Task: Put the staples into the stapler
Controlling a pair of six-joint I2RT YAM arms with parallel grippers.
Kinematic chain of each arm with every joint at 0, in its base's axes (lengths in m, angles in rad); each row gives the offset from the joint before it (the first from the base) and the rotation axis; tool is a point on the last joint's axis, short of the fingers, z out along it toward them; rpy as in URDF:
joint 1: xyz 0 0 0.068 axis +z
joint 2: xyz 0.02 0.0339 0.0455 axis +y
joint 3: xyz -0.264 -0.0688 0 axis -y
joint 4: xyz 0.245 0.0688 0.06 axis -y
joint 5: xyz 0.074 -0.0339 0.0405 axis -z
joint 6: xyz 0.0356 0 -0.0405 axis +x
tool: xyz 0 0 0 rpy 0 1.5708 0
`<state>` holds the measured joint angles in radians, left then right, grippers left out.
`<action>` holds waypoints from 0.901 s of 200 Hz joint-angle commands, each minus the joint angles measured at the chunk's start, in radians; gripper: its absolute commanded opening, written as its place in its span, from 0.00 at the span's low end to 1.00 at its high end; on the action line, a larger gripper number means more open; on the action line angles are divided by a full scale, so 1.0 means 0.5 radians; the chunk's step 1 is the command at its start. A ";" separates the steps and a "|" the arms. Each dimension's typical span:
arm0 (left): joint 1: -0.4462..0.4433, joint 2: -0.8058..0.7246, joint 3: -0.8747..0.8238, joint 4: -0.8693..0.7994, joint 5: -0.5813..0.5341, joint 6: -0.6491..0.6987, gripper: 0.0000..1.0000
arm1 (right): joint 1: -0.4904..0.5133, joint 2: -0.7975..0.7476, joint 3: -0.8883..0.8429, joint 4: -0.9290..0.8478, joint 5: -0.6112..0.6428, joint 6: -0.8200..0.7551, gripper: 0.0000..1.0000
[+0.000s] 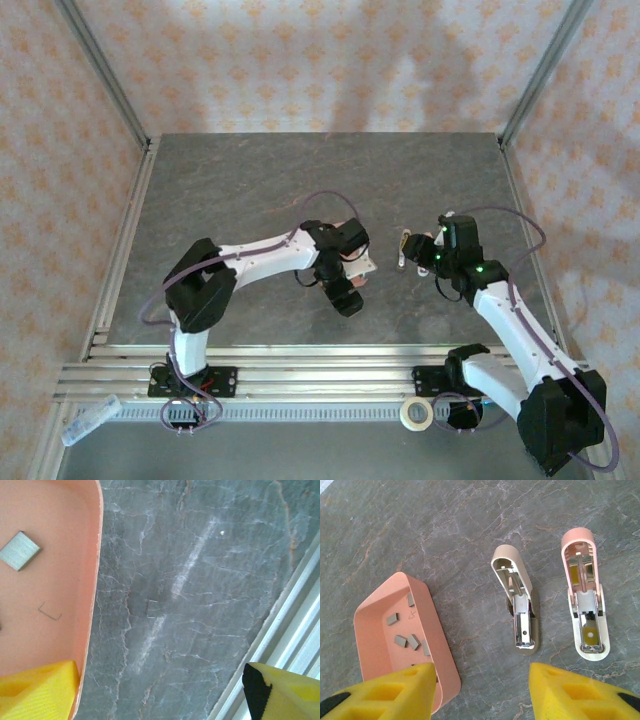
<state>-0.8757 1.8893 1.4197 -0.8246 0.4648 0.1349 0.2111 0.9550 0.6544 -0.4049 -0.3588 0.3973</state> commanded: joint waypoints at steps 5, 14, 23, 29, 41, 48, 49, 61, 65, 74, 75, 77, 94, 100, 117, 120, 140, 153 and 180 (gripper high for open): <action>-0.001 -0.260 -0.135 0.235 -0.069 -0.222 0.88 | 0.050 0.027 0.096 -0.052 0.060 0.024 0.51; 0.001 -0.342 -0.191 0.286 -0.126 -0.264 0.89 | 0.076 0.036 0.109 -0.052 0.069 0.021 0.50; 0.003 -0.423 -0.247 0.337 -0.179 -0.297 0.91 | 0.113 0.045 0.127 -0.057 0.095 0.016 0.50; 0.008 -0.478 -0.286 0.371 -0.220 -0.315 0.92 | 0.141 0.052 0.139 -0.063 0.116 0.012 0.50; 0.026 -0.588 -0.368 0.445 -0.288 -0.368 0.93 | 0.195 0.074 0.170 -0.079 0.154 0.006 0.50; 0.046 -0.645 -0.421 0.495 -0.319 -0.400 0.93 | 0.223 0.096 0.191 -0.087 0.173 0.000 0.50; 0.050 -0.656 -0.429 0.501 -0.322 -0.407 0.93 | 0.226 0.099 0.194 -0.088 0.175 -0.001 0.50; 0.099 -0.766 -0.528 0.590 -0.380 -0.486 0.94 | 0.271 0.152 0.240 -0.100 0.198 -0.010 0.50; 0.117 -0.800 -0.566 0.627 -0.398 -0.514 0.95 | 0.285 0.173 0.258 -0.104 0.202 -0.017 0.50; 0.164 -0.880 -0.654 0.708 -0.427 -0.577 0.95 | 0.321 0.225 0.303 -0.115 0.211 -0.031 0.50; 0.169 -0.889 -0.667 0.718 -0.430 -0.584 0.96 | 0.324 0.233 0.307 -0.116 0.211 -0.034 0.50; 0.180 -0.907 -0.689 0.738 -0.437 -0.600 0.96 | 0.332 0.246 0.318 -0.120 0.214 -0.038 0.50; 0.267 -1.059 -0.891 0.933 -0.508 -0.730 0.98 | 0.421 0.367 0.419 -0.172 0.242 -0.096 0.49; 0.297 -1.107 -0.959 1.000 -0.534 -0.775 0.99 | 0.457 0.408 0.457 -0.193 0.261 -0.115 0.48; 0.363 -1.230 -1.111 1.150 -0.646 -0.884 1.00 | 0.560 0.528 0.549 -0.237 0.319 -0.168 0.48; 0.371 -1.247 -1.135 1.171 -0.669 -0.901 1.00 | 0.576 0.545 0.563 -0.239 0.326 -0.174 0.48; 0.443 -1.321 -1.262 1.314 -0.762 -1.009 1.00 | 0.661 0.677 0.666 -0.267 0.334 -0.210 0.47; 0.491 -1.337 -1.347 1.404 -0.808 -1.073 1.00 | 0.708 0.770 0.742 -0.301 0.331 -0.245 0.47; 0.585 -1.327 -1.500 1.581 -0.836 -1.202 1.00 | 0.805 0.976 0.911 -0.400 0.300 -0.384 0.43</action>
<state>-0.6170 1.2320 0.7300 -0.1699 0.1135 -0.3687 0.5789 1.3766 1.0344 -0.5297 -0.2317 0.2882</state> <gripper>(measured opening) 0.991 0.444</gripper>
